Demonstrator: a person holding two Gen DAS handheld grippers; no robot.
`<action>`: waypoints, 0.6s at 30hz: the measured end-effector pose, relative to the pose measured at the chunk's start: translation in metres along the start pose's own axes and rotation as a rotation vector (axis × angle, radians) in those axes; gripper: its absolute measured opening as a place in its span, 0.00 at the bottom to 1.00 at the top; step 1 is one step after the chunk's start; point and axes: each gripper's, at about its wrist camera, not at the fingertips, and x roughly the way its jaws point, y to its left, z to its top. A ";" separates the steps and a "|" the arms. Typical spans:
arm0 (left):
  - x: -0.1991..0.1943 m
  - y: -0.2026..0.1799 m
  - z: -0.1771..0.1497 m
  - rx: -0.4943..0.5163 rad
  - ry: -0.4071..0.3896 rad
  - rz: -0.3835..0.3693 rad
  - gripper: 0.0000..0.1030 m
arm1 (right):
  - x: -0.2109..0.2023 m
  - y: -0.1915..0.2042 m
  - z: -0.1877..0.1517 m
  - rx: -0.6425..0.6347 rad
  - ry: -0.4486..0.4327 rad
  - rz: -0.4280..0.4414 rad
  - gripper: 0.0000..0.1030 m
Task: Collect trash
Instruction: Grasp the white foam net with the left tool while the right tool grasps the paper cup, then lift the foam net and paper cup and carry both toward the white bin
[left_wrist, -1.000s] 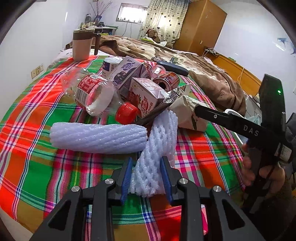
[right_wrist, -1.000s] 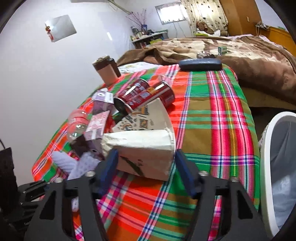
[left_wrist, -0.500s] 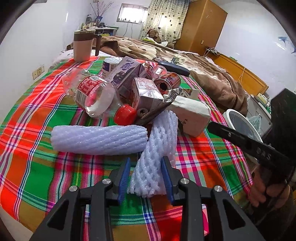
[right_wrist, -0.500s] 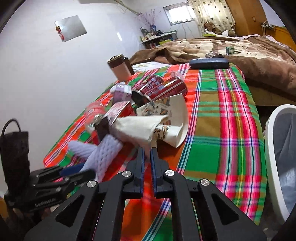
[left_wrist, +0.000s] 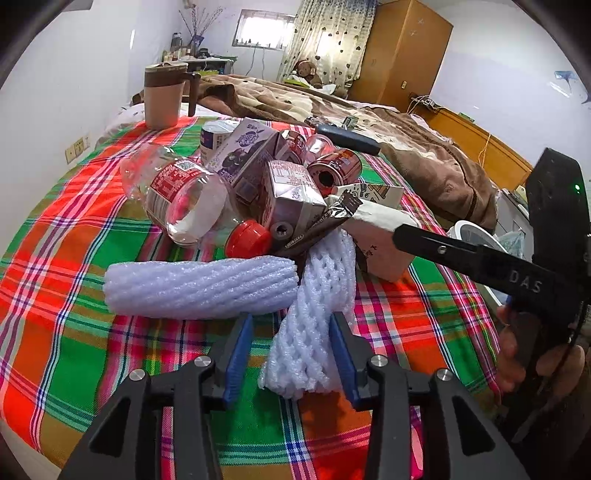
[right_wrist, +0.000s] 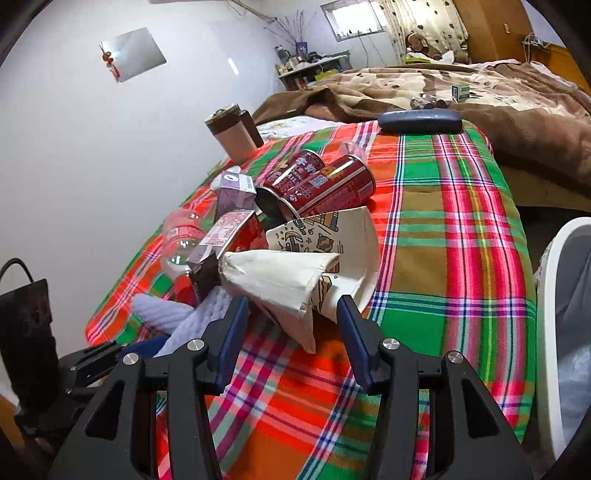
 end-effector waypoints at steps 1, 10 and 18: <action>0.001 0.000 0.001 0.001 0.001 0.002 0.41 | 0.003 0.001 0.001 0.004 0.005 0.000 0.50; 0.013 -0.005 0.001 0.039 0.020 0.005 0.46 | -0.001 0.004 -0.003 0.027 -0.010 0.070 0.13; 0.016 -0.009 0.002 0.044 0.020 -0.040 0.26 | -0.015 0.005 -0.012 0.054 -0.068 0.076 0.05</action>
